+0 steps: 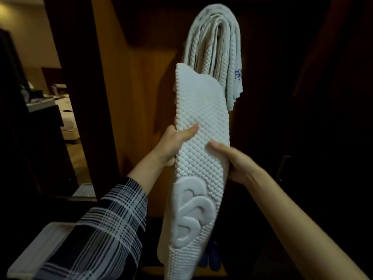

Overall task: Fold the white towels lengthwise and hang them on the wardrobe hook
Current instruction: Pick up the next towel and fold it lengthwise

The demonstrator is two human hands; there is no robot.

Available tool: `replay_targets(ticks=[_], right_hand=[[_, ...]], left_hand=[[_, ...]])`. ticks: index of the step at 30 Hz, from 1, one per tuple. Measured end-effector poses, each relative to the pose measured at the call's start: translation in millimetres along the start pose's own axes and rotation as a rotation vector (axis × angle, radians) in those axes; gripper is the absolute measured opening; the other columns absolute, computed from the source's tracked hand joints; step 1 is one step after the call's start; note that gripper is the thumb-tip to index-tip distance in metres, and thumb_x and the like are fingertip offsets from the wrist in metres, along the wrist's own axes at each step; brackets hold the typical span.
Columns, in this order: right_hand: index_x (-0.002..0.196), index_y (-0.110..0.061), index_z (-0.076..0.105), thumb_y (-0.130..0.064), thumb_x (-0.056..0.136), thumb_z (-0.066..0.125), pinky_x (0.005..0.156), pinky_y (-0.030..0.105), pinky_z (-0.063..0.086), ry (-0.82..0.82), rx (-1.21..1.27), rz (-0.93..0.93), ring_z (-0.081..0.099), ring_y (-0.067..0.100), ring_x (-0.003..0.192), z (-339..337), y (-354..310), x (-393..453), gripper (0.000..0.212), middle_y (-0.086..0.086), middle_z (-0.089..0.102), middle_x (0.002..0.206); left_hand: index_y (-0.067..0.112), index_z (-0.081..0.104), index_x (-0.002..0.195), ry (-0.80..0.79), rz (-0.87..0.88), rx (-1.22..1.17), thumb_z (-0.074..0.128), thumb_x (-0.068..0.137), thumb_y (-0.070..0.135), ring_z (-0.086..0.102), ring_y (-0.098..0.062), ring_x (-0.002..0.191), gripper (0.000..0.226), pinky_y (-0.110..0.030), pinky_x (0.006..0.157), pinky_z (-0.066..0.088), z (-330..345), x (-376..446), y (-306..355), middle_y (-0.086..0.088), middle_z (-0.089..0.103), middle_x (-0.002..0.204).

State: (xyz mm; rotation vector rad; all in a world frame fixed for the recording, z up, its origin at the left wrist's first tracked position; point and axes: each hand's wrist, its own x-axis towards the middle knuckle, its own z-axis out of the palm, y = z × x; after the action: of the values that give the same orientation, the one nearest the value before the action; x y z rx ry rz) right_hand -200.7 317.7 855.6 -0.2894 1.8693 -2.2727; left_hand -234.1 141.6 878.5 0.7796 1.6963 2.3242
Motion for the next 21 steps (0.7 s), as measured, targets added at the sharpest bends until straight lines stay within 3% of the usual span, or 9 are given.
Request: replay_targets(ticks=[3, 6, 8, 11, 13, 17, 21], right_hand=[[0.114, -0.017, 0.063, -0.023, 0.07, 0.073, 0.09, 0.039, 0.053, 0.039, -0.061, -0.011, 0.065, 0.025, 0.106, 1.8, 25.0, -12.5, 0.045, 0.007, 0.068, 0.116], [0.111, -0.01, 0.065, -0.022, 0.073, 0.077, 0.071, 0.03, 0.057, 0.107, -0.045, -0.099, 0.07, 0.025, 0.094, 12.1, 28.1, -18.3, 0.042, 0.01, 0.072, 0.106], [0.112, -0.009, 0.065, -0.024, 0.072, 0.076, 0.066, 0.027, 0.056, 0.156, -0.055, -0.179, 0.071, 0.024, 0.091, 21.9, 17.1, -18.2, 0.044, 0.008, 0.073, 0.103], [0.11, -0.007, 0.066, -0.024, 0.068, 0.075, 0.064, 0.026, 0.056, 0.221, -0.038, -0.268, 0.071, 0.024, 0.087, 31.6, -2.9, -15.3, 0.046, 0.008, 0.073, 0.099], [0.105, -0.004, 0.068, -0.023, 0.067, 0.074, 0.06, 0.025, 0.055, 0.273, -0.007, -0.301, 0.072, 0.023, 0.08, 33.7, -14.0, -12.8, 0.044, 0.01, 0.074, 0.093], [0.099, -0.003, 0.069, -0.024, 0.071, 0.074, 0.059, 0.027, 0.056, 0.336, 0.041, -0.275, 0.072, 0.024, 0.077, 33.3, -30.7, -6.1, 0.036, 0.013, 0.074, 0.09], [0.1, -0.003, 0.069, -0.03, 0.071, 0.077, 0.06, 0.029, 0.057, 0.384, 0.042, -0.234, 0.072, 0.024, 0.078, 29.6, -41.9, 1.6, 0.04, 0.012, 0.074, 0.087]], left_hand=[[0.005, 0.064, 0.102, 0.135, -0.061, -0.076, 0.057, 0.092, 0.015, 0.071, -0.024, 0.085, 0.016, -0.036, 0.069, 0.059, -3.2, 13.7, 22.3, -0.01, 0.072, 0.095], [0.005, 0.062, 0.1, 0.22, -0.18, -0.119, 0.055, 0.093, 0.022, 0.069, -0.023, 0.08, 0.02, -0.035, 0.065, 0.057, -6.8, 22.3, 42.6, -0.012, 0.068, 0.106], [0.005, 0.062, 0.097, 0.226, -0.227, -0.114, 0.054, 0.092, 0.035, 0.068, -0.025, 0.08, 0.031, -0.032, 0.064, 0.056, -11.9, 22.5, 50.2, -0.014, 0.067, 0.107], [0.003, 0.059, 0.12, 0.069, -0.224, -0.157, 0.045, 0.086, 0.06, 0.063, -0.034, 0.107, 0.068, -0.042, 0.088, 0.052, -18.2, 14.5, 46.4, -0.021, 0.063, 0.118], [0.006, 0.054, 0.129, -0.027, -0.212, -0.145, 0.04, 0.083, 0.068, 0.058, -0.034, 0.116, 0.079, -0.044, 0.097, 0.046, -20.8, 6.1, 36.8, -0.019, 0.06, 0.125], [0.01, 0.058, 0.128, -0.198, -0.292, -0.245, 0.048, 0.072, 0.073, 0.055, -0.033, 0.12, 0.085, -0.043, 0.096, 0.047, -21.8, -16.3, 19.3, -0.017, 0.058, 0.129], [0.021, 0.07, 0.112, -0.273, -0.249, -0.186, 0.078, 0.055, 0.061, 0.062, -0.024, 0.112, 0.071, -0.036, 0.086, 0.054, -19.8, -29.4, 7.9, -0.009, 0.066, 0.12]])
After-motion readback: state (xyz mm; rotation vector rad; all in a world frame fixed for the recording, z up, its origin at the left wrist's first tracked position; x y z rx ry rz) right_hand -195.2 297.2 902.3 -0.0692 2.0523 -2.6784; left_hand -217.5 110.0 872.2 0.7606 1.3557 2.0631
